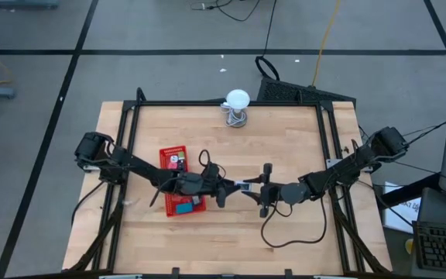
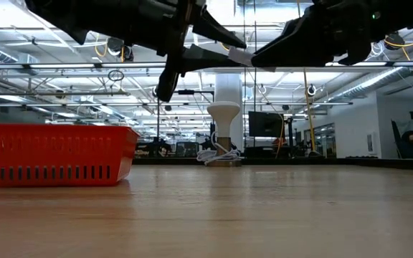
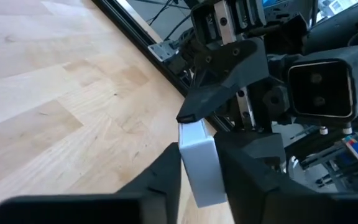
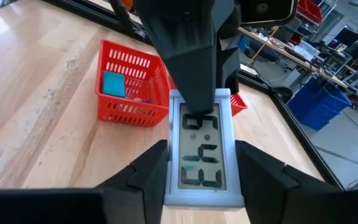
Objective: Pick & Place Office items
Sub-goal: Put the white digital timer into the bottom red basket
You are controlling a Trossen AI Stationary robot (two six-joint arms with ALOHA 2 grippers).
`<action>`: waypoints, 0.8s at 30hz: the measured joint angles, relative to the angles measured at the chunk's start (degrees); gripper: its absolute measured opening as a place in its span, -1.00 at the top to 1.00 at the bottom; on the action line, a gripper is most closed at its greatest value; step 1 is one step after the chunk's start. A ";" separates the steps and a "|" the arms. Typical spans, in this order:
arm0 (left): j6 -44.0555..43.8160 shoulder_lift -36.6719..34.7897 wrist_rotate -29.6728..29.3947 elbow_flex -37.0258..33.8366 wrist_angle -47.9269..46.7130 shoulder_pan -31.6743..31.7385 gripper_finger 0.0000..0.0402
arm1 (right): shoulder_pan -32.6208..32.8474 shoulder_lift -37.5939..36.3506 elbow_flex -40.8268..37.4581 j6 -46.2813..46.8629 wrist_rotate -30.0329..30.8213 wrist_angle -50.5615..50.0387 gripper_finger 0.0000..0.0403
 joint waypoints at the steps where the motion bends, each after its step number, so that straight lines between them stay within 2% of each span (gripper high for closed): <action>1: 0.42 0.00 0.00 -0.02 -0.04 0.08 0.53 | 0.00 0.00 0.00 0.14 0.11 -0.08 0.23; 5: 4.21 -0.64 0.06 -0.13 -1.07 0.39 0.67 | 0.00 -0.07 0.00 3.00 0.26 0.40 0.18; 8: 10.02 -2.76 0.26 -0.13 -2.90 0.32 0.67 | 0.09 -0.11 0.10 4.75 -0.01 0.77 0.14; 13: 16.12 -9.18 -0.96 -0.13 -12.14 -2.04 0.64 | 1.09 -0.15 0.17 6.06 -0.12 0.23 0.10; 16: 18.46 -13.19 -4.19 0.07 -18.68 -4.58 0.68 | 1.38 -0.14 -0.13 6.18 -0.31 -1.37 0.11; 24: 20.58 -18.88 -18.82 -0.03 -33.61 -15.07 0.63 | 0.83 -0.35 -0.03 9.09 -0.07 -3.64 0.12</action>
